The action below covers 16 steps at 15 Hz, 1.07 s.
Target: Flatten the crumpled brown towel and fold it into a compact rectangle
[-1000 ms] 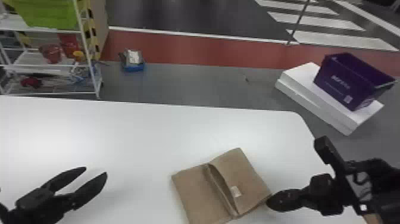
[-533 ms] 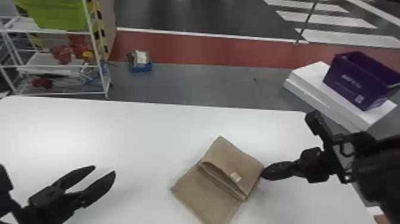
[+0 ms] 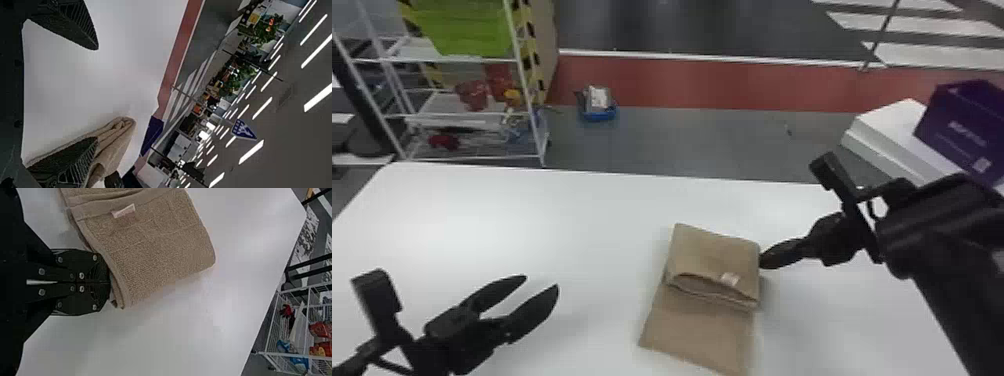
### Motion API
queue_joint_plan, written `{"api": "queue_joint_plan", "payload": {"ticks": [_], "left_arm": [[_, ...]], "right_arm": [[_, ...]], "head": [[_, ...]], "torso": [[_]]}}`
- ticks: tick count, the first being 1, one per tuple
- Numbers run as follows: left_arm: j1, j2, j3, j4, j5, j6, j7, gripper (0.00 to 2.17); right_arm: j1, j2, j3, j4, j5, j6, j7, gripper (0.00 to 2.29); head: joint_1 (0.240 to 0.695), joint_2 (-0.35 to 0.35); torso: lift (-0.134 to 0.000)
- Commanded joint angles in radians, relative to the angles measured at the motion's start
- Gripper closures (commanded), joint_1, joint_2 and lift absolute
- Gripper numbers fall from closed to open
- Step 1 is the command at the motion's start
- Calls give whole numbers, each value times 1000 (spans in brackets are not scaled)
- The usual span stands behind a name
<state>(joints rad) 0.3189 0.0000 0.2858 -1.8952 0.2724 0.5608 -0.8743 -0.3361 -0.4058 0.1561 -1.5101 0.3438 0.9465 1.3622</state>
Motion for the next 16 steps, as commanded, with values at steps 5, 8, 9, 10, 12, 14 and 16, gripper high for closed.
{"api": "queue_joint_plan", "payload": {"ticks": [5, 8, 9, 10, 12, 14, 16], "left_arm": [[25, -3, -7, -41, 8, 6, 3, 63], [45, -3, -2, -70, 8, 21, 6, 63], [46, -3, 9, -71, 16, 28, 5, 63], [46, -3, 23, -71, 25, 31, 5, 63], [46, -3, 19, -71, 27, 31, 3, 63], [45, -3, 10, -79, 27, 31, 6, 63], [51, -3, 10, -85, 27, 37, 8, 63]], "right_arm": [[-130, 117, 74, 136, 44, -54, 5, 1949], [-47, 91, 82, -32, 136, -57, 5, 1423], [20, 65, 79, -159, 210, -125, 5, 721], [77, 33, 76, -280, 282, -162, 5, 221], [187, -45, 85, -486, 348, -241, 5, 144], [284, -105, 154, -631, 452, -327, 5, 151], [316, -159, 229, -677, 511, -324, 5, 188]], "head": [[695, -34], [695, 3], [695, 7], [695, 3], [695, -5], [695, -12], [695, 7]], "torso": [[-124], [-124], [-124], [-124], [-124], [-124], [-124]]}}
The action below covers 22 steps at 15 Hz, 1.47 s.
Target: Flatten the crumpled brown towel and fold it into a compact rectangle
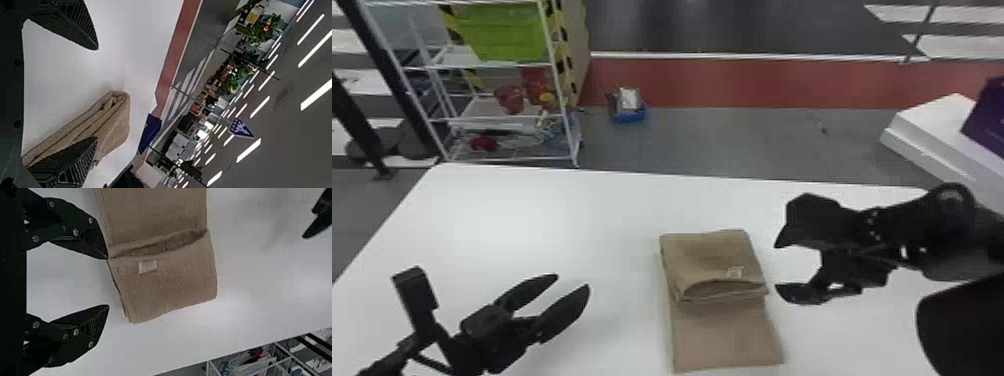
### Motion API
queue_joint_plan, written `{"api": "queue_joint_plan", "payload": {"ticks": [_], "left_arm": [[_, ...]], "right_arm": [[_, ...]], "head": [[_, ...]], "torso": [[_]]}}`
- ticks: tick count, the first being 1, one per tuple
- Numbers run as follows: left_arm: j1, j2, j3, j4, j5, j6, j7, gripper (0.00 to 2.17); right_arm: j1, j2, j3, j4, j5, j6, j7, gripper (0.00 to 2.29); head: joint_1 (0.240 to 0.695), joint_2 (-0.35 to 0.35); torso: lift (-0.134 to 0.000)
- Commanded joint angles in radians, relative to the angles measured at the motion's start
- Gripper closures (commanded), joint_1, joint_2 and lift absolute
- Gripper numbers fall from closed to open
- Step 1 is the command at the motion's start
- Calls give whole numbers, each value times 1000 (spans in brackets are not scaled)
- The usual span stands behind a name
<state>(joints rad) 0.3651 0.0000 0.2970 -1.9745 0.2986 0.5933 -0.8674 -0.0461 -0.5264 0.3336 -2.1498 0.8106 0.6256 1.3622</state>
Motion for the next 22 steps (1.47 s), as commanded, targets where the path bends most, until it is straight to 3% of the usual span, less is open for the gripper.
{"api": "queue_joint_plan", "payload": {"ticks": [1, 11, 14, 19, 22], "left_arm": [[11, -3, -2, -15, -1, 4, 5, 63], [25, -3, 4, -26, -1, 7, 2, 63], [25, -3, 8, -21, 1, 4, -1, 63], [25, -3, 11, -15, 1, 1, -1, 63], [25, -3, 11, -14, 1, -2, -2, 63]], "right_arm": [[26, -44, 76, -36, 61, -7, 5, 211], [-167, 85, 222, 266, 76, -62, 5, 326], [-201, 106, 259, 314, 93, -62, 5, 340], [-218, 118, 257, 326, 76, -53, 5, 707], [-225, 121, 257, 326, 67, -43, 5, 768]], "head": [[695, 13], [695, 47], [695, 76], [695, 99], [695, 100]], "torso": [[-124], [-124], [-124], [-124], [-124]]}}
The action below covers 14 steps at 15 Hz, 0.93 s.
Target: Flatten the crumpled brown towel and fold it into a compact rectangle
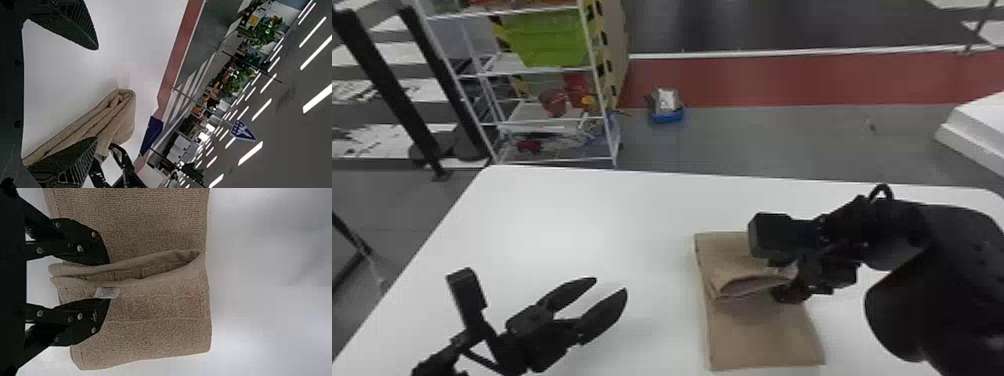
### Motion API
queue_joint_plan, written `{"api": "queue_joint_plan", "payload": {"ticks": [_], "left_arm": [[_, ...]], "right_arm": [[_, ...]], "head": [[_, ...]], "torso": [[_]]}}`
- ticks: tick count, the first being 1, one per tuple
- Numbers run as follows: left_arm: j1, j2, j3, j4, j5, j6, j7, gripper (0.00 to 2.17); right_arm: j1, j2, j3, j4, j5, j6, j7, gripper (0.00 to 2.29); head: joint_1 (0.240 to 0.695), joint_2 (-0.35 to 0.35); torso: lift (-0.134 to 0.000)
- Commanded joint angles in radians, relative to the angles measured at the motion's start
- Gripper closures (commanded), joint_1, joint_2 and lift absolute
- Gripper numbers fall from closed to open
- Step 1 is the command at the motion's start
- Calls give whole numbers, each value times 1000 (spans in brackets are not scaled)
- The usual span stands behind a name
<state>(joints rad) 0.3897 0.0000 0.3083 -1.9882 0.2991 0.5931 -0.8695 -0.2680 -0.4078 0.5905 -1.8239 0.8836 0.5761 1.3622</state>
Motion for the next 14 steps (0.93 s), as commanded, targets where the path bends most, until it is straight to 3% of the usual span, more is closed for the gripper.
{"api": "queue_joint_plan", "payload": {"ticks": [1, 4, 5, 6, 11, 14], "left_arm": [[0, -3, -2, 0, 0, -2, 0, 63], [0, -3, -2, 2, 0, -2, -2, 63], [0, -3, -2, 2, 0, -2, -2, 63], [0, -3, -2, 2, 0, -2, -3, 63], [0, -3, -11, 0, 0, 1, -3, 63], [0, -3, -12, 0, -8, 1, -5, 63]], "right_arm": [[-10, 7, 0, 0, -11, 12, 5, 768], [-36, 17, 2, 0, -32, 31, 5, 826], [-45, 17, 8, 3, -41, 46, 5, 1116], [-45, 20, 8, 9, -43, 46, 5, 1241], [-37, 20, 0, 11, -58, 46, 5, 1295], [-39, 3, -18, -71, -97, 55, 5, 1295]], "head": [[695, 100], [695, 104], [695, 105], [695, 109], [695, 114], [695, 114]], "torso": [[-124], [-124], [-124], [-124], [-124], [-124]]}}
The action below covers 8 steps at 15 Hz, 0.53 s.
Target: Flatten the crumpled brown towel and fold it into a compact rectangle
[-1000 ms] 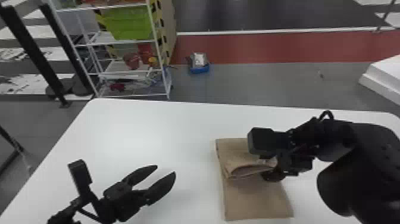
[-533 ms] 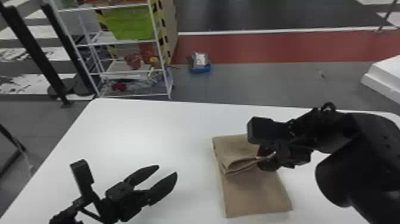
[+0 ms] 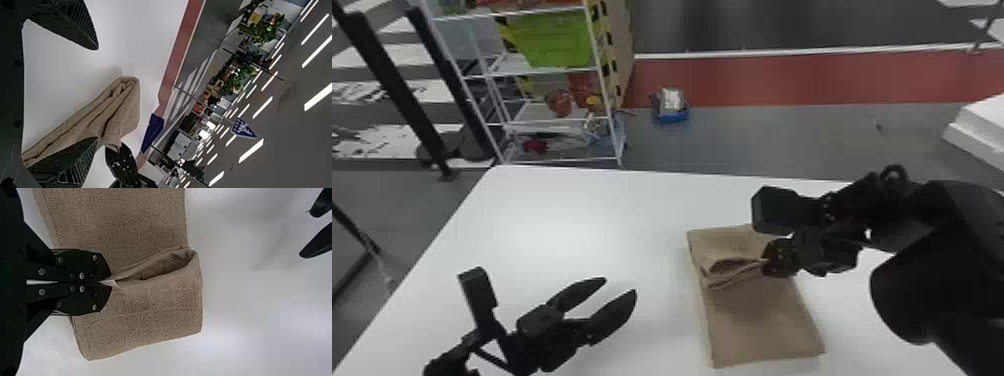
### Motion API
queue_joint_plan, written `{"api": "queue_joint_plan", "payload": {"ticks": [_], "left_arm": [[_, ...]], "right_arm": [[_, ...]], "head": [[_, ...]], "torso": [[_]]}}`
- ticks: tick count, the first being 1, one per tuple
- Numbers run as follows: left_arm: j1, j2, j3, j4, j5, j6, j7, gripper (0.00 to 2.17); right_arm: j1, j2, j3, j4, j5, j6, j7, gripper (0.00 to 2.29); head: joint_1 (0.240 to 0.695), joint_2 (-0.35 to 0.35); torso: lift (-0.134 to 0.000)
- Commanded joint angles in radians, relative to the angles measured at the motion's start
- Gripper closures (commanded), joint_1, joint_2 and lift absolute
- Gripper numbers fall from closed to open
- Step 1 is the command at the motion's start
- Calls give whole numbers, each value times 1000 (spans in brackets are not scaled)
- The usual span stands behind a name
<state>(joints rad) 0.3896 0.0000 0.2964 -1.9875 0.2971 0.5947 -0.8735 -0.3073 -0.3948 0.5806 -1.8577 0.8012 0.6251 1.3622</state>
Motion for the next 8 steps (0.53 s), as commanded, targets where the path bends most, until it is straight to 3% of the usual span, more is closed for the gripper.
{"api": "queue_joint_plan", "payload": {"ticks": [1, 6, 8], "left_arm": [[0, -3, -6, -1, -15, 6, -13, 63], [-28, -3, -143, 21, -72, -15, -15, 66], [-49, -3, -223, 58, -88, -77, 57, 73]], "right_arm": [[4, -15, -15, -58, -23, 18, 5, 1295], [-12, 4, -81, -75, -70, 22, 5, 1295], [-13, 13, -110, -87, -91, 31, 5, 1295]], "head": [[695, 116], [695, 81], [695, 48]], "torso": [[-124], [-124], [-124]]}}
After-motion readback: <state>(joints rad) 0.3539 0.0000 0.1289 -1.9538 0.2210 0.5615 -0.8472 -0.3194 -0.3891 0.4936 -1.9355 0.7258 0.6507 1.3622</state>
